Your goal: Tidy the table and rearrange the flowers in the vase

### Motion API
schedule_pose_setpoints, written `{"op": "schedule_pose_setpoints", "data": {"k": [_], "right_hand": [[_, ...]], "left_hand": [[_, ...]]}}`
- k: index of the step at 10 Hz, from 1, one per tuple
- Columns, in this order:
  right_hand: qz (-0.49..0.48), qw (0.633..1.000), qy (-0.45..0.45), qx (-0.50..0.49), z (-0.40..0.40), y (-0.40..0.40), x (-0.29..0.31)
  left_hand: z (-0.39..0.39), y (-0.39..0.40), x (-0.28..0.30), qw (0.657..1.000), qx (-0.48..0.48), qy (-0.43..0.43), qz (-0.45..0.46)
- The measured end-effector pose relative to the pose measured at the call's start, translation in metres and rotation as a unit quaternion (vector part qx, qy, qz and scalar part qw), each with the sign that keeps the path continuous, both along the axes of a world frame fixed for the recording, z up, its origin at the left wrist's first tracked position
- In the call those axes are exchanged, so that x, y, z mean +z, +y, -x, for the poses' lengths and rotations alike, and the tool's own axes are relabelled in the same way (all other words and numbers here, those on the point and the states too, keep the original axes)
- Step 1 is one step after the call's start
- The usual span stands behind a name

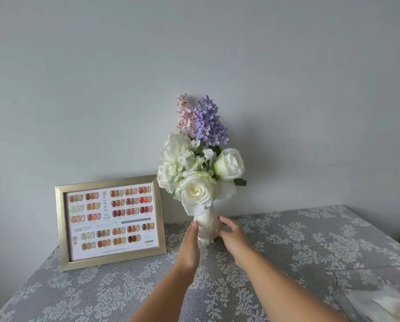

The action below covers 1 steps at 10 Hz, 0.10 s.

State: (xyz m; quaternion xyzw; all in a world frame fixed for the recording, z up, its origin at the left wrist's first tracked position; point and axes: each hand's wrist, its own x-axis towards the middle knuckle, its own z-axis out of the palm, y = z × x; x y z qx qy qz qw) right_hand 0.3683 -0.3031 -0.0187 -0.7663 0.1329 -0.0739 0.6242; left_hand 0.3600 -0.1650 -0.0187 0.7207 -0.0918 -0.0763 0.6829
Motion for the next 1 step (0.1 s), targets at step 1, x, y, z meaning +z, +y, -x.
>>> {"op": "schedule_pose_setpoints", "data": {"k": [1], "right_hand": [[-0.002,0.999,-0.034,0.012,0.0124,-0.0014,-0.0011]], "left_hand": [[0.0097,0.0152,-0.0032,0.994,0.018,-0.066,-0.082]]}}
